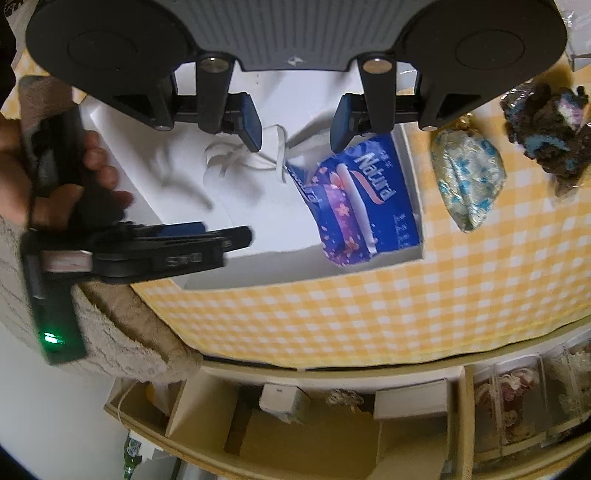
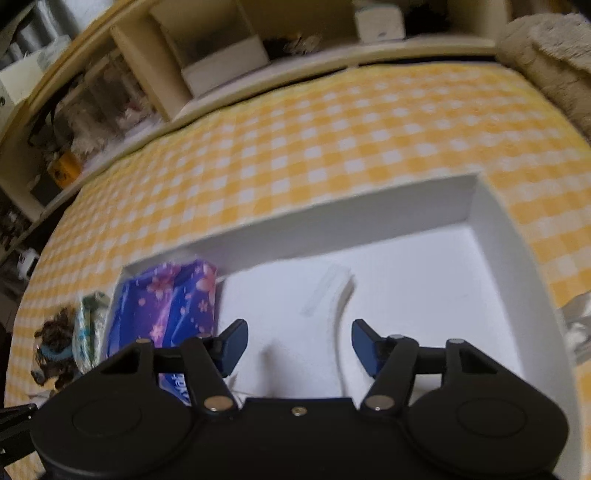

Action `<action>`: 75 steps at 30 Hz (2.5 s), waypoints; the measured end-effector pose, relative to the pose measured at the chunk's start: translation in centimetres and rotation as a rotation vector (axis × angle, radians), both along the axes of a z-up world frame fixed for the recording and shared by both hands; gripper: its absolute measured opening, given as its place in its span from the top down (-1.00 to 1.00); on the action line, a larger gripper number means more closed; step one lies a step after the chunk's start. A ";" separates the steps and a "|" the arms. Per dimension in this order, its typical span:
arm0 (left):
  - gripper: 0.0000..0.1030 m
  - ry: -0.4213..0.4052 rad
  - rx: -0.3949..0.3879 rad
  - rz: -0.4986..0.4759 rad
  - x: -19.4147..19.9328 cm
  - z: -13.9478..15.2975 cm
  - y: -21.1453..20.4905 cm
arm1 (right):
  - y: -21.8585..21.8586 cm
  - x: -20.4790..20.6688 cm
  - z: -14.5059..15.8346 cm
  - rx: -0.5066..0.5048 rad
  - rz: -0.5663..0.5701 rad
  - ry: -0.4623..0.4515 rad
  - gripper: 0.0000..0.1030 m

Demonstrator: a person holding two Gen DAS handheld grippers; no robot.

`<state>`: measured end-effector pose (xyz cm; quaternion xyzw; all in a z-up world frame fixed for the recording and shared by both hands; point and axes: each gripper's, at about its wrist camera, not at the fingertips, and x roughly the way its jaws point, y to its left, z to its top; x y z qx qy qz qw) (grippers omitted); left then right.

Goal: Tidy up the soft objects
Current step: 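Withdraw both tools from the box back toward the remaining items, then grasp the grey acoolid packet with left tool while right tool grasps the hair-tie bag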

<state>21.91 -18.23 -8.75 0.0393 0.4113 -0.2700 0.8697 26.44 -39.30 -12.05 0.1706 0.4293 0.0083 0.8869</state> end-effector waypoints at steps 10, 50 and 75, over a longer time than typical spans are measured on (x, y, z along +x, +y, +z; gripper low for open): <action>0.12 -0.082 -0.037 0.062 -1.6 4.1 1.2 | 0.2 -6.2 6.6 -0.064 -0.029 -0.154 -0.26; -1.00 -0.297 -0.025 0.206 -13.6 12.1 7.8 | 5.2 -25.0 15.1 -0.294 -0.096 -0.368 -1.00; -1.00 -0.197 0.080 0.475 -7.8 7.1 20.2 | 13.7 -18.3 11.3 -0.179 0.075 -0.427 -1.00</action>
